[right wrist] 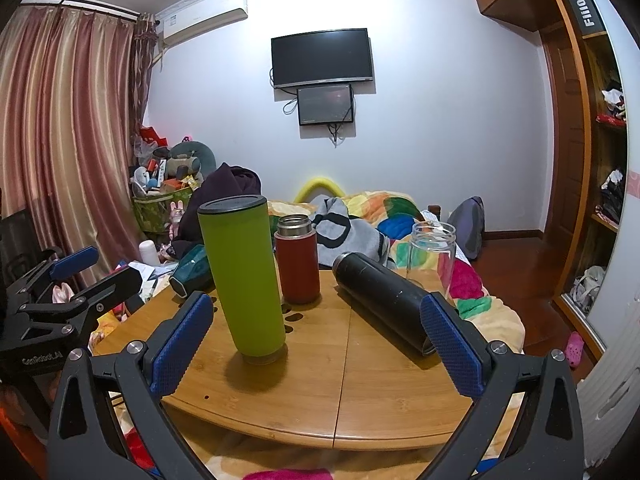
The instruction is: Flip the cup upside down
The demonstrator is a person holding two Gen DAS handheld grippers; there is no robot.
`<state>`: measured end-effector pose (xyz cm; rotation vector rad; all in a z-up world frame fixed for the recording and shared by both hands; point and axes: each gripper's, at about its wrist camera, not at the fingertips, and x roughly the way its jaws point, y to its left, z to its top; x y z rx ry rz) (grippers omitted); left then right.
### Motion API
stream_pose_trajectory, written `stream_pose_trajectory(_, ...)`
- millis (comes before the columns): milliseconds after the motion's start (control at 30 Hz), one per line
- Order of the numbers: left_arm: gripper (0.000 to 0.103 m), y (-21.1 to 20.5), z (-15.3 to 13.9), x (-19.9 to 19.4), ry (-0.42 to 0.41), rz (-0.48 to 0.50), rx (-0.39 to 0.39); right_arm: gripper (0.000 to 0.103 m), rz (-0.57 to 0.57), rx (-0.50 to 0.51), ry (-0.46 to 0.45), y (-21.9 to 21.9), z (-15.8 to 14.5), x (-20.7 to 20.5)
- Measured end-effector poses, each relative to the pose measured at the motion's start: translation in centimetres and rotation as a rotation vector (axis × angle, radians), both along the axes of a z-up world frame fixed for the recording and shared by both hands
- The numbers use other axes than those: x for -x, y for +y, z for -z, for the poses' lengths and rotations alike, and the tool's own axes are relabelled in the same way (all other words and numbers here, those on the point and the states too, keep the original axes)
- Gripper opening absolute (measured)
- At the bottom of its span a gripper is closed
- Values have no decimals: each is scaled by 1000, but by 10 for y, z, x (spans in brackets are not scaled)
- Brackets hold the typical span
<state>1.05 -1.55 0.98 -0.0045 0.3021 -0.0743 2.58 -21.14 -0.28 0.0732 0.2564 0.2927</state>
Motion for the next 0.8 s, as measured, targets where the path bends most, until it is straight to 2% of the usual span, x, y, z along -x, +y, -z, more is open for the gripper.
stream_pose_trajectory(800, 103, -3, -3, 0, -10, 22, 16, 103, 2, 4, -8, 2, -1, 2)
